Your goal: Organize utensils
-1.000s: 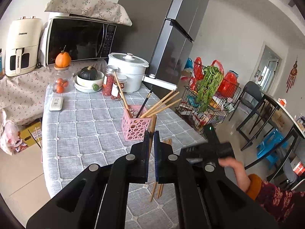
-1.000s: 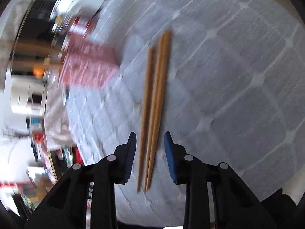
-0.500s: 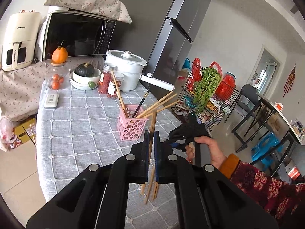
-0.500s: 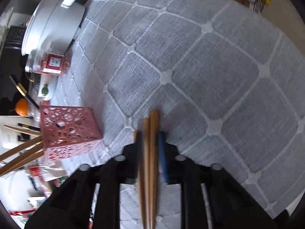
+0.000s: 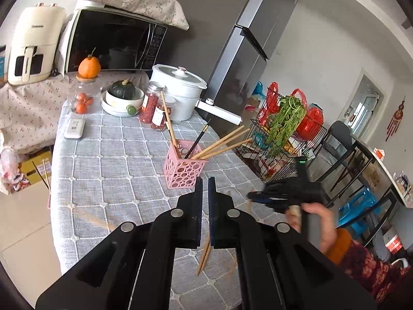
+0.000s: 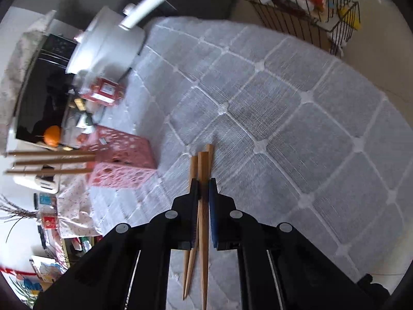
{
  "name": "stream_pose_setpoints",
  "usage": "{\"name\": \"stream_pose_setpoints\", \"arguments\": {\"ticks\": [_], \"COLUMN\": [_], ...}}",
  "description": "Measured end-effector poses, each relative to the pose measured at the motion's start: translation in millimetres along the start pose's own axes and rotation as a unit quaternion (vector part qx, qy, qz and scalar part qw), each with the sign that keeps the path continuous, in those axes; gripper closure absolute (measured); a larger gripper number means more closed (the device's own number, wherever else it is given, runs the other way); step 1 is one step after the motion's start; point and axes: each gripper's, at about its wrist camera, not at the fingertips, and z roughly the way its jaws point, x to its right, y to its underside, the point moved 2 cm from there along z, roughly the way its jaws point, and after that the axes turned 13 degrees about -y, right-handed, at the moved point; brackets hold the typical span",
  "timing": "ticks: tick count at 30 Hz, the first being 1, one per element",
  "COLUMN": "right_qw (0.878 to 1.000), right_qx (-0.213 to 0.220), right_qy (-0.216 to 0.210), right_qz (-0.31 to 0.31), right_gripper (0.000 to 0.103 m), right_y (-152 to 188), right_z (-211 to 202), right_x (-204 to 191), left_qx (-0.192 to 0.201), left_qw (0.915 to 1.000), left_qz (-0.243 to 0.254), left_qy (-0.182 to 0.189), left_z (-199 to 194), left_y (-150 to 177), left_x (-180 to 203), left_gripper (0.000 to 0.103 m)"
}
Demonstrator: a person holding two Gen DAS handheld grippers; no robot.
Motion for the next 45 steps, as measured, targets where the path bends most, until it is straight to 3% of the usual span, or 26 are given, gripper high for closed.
{"name": "stream_pose_setpoints", "arguments": {"ticks": [2, 4, 6, 7, 8, 9, 10, 12, 16, 19, 21, 22, 23, 25, 26, 30, 32, 36, 39, 42, 45], "right_qw": [1.000, 0.999, 0.997, 0.996, 0.996, 0.995, 0.994, 0.994, 0.994, 0.993, 0.992, 0.992, 0.992, 0.994, 0.994, 0.994, 0.993, 0.982, 0.966, 0.951, 0.950], "right_qx": [0.014, 0.030, 0.039, 0.045, 0.052, 0.059, 0.062, 0.052, 0.032, 0.040, 0.047, 0.047, 0.045, 0.037, 0.035, 0.035, 0.046, 0.098, 0.132, 0.143, 0.135], "right_qy": [-0.019, -0.035, -0.056, -0.068, -0.074, -0.080, -0.087, -0.098, -0.107, -0.109, -0.110, -0.109, -0.106, -0.099, -0.097, -0.103, -0.112, -0.126, -0.115, -0.106, -0.107], "right_qz": [-0.015, -0.027, -0.024, -0.021, -0.020, -0.021, -0.021, -0.015, -0.012, -0.028, -0.037, -0.040, -0.042, -0.036, -0.030, -0.002, -0.006, -0.100, -0.193, -0.252, -0.260], "right_gripper": [0.095, 0.095, 0.095, 0.095, 0.095, 0.095, 0.095, 0.095, 0.095, 0.095, 0.095, 0.095, 0.095, 0.095, 0.094, 0.094, 0.095, 0.095, 0.095, 0.095, 0.095], "right_y": [8.7, 16.6, 17.6, 17.3, 17.7, 17.1, 16.2, 17.1, 18.1, 19.7, 19.0, 18.4, 18.3, 17.5, 16.2, 11.7, 13.2, 25.7, 44.5, 62.0, 70.6], "right_z": [-22.1, -43.6, -53.9, -60.0, -63.7, -66.0, -66.3, -60.2, -56.7, -65.9, -74.1, -75.6, -75.3, -70.1, -67.7, -64.7, -69.9, -98.6, -116.0, -125.3, -131.7], "right_x": [-7.7, -15.4, -18.1, -17.4, -17.2, -17.1, -16.4, -10.0, -3.2, -6.2, -7.0, -6.5, -5.3, 0.1, 4.1, 19.4, 20.3, -8.2, -40.1, -62.4, -72.5], "left_qx": [-0.031, -0.093, -0.185, -0.224, -0.263, -0.279, -0.292, -0.293, -0.277, -0.281, -0.305, -0.320, -0.305, -0.296, -0.279, -0.234, -0.198, -0.137, -0.106, -0.082, -0.061], "left_qw": [0.9993, 0.9928, 0.9691, 0.9522, 0.9299, 0.9185, 0.9066, 0.8933, 0.8809, 0.8722, 0.8571, 0.8505, 0.8538, 0.8643, 0.8746, 0.9167, 0.9413, 0.9714, 0.9828, 0.9884, 0.9913], "left_qz": [-0.022, -0.075, -0.161, -0.204, -0.250, -0.269, -0.286, -0.309, -0.319, -0.294, -0.285, -0.285, -0.261, -0.233, -0.217, -0.194, -0.182, -0.146, -0.115, -0.089, -0.072], "left_qy": [0.004, -0.009, -0.029, -0.041, -0.061, -0.079, -0.107, -0.143, -0.213, -0.273, -0.302, -0.305, -0.332, -0.333, -0.331, -0.259, -0.204, -0.128, -0.099, -0.093, -0.092], "left_z": [7.8, 26.9, 56.2, 68.9, 83.6, 91.2, 98.8, 107.0, 119.7, 139.2, 156.8, 165.1, 167.6, 175.2, 173.6, 160.4, 140.9, 100.1, 75.3, 55.3, 38.3], "left_y": [-0.3, 2.1, 13.6, 22.7, 36.6, 43.8, 51.9, 58.4, 50.2, 36.6, 36.9, 39.8, 34.2, 34.6, 34.0, 41.1, 37.6, 13.9, 3.5, -0.4, -12.4], "left_x": [-12.6, -37.0, -73.7, -91.4, -112.0, -122.7, -134.4, -149.2, -159.7, -156.1, -158.0, -158.6, -155.0, -149.8, -146.1, -128.1, -113.3, -76.7, -50.2, -36.5, -30.8], "left_gripper": [0.099, 0.098, 0.079, 0.064, 0.061, 0.061, 0.061, 0.061, 0.061, 0.061, 0.063, 0.073, 0.089, 0.092, 0.093, 0.098, 0.098, 0.098, 0.098, 0.098, 0.098]}}
